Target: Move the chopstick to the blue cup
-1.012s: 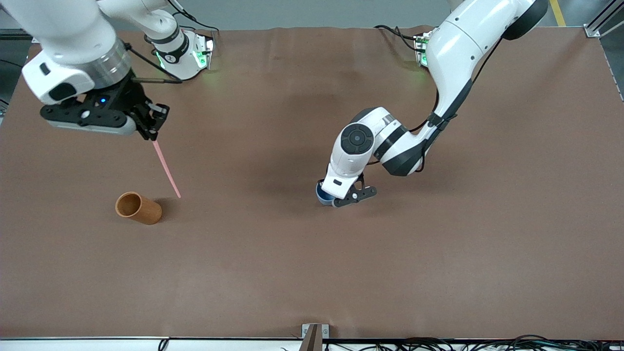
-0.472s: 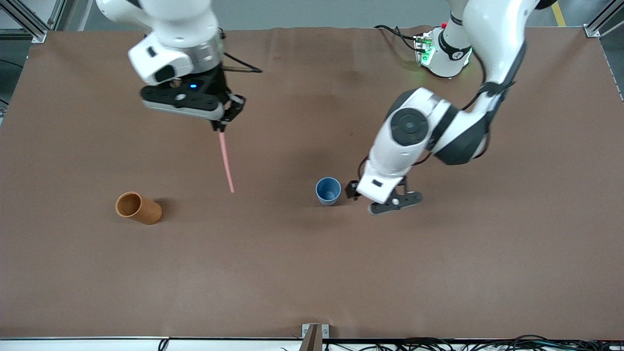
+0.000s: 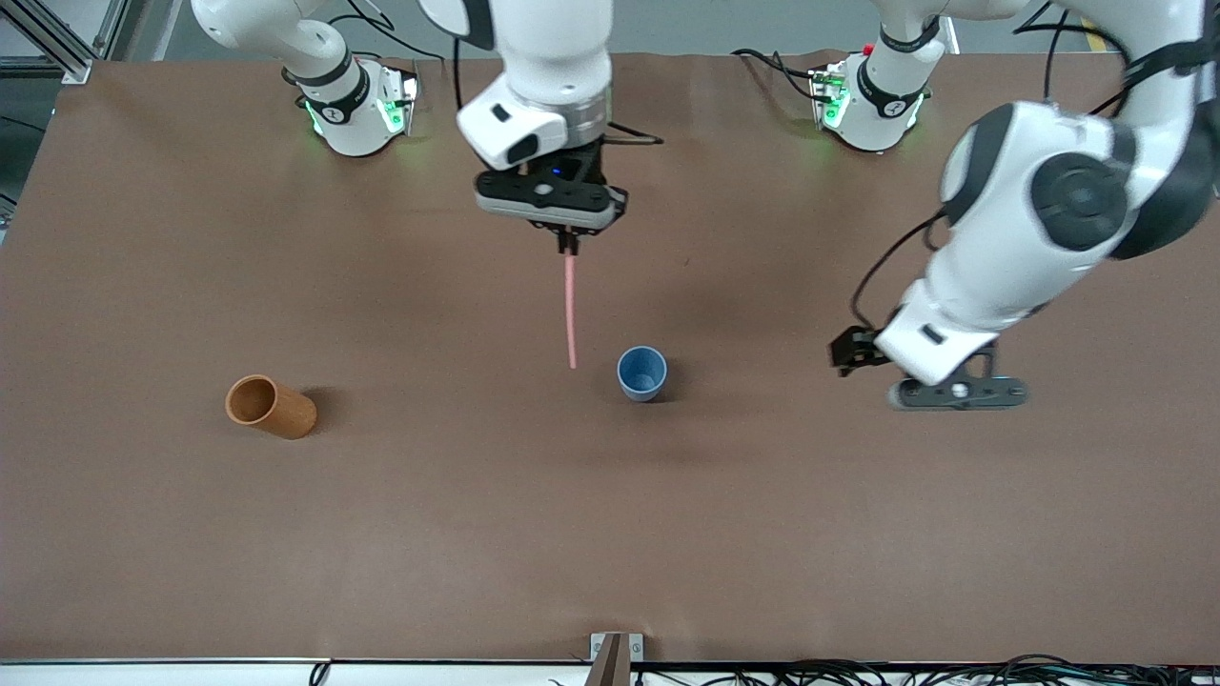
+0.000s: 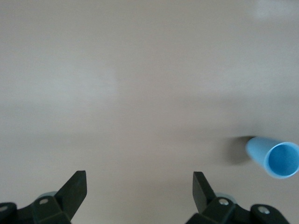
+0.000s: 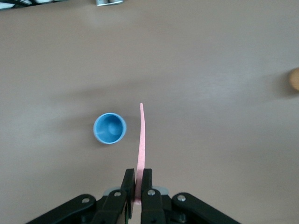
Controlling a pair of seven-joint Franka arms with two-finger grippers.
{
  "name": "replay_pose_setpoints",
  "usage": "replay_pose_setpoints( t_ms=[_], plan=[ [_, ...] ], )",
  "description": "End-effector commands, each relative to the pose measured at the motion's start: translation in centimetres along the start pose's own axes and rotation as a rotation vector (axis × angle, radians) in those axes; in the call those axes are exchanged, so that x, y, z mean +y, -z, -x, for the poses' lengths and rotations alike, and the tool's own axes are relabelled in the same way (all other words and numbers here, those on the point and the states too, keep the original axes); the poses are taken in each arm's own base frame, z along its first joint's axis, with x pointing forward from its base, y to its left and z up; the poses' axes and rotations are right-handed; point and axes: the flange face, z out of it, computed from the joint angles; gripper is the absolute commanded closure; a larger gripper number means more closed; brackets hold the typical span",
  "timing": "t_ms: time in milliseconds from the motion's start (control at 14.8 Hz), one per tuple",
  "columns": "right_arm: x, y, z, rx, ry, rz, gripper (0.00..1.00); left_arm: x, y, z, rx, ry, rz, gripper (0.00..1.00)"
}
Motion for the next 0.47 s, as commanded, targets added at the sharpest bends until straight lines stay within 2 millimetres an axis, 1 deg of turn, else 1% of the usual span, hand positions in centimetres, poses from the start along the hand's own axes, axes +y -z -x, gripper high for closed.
replay_pose_setpoints(
  t_ms=[0,67,135,202,270,337,405],
  plan=[
    [-3.3,-1.9,2.1,0.023,-0.006,0.001,0.99,-4.9,4.6,1.7,0.001,-0.072,0.025,0.00],
    [-4.1,-2.5,2.7,0.027,-0.006,-0.006,0.98,-6.6,6.3,2.4,0.005,-0.087,0.019,0.00],
    [-4.5,-3.0,3.0,0.026,-0.001,-0.006,0.98,-7.7,7.5,3.1,-0.004,-0.109,0.017,0.00],
    [-4.8,-3.5,3.4,0.021,0.007,-0.003,0.98,-8.6,9.3,4.1,0.000,-0.128,0.017,0.00],
    [-5.7,-4.3,4.5,0.017,0.024,0.005,0.98,-9.1,11.1,5.1,0.013,-0.136,0.014,0.00],
    [-6.5,-5.4,5.5,0.011,0.040,0.018,0.98,-9.1,12.6,6.3,0.018,-0.138,0.015,0.00],
    [-6.9,-6.3,5.9,0.007,0.047,0.026,0.98,-9.1,13.6,7.4,0.005,-0.137,0.016,0.00]
  ],
)
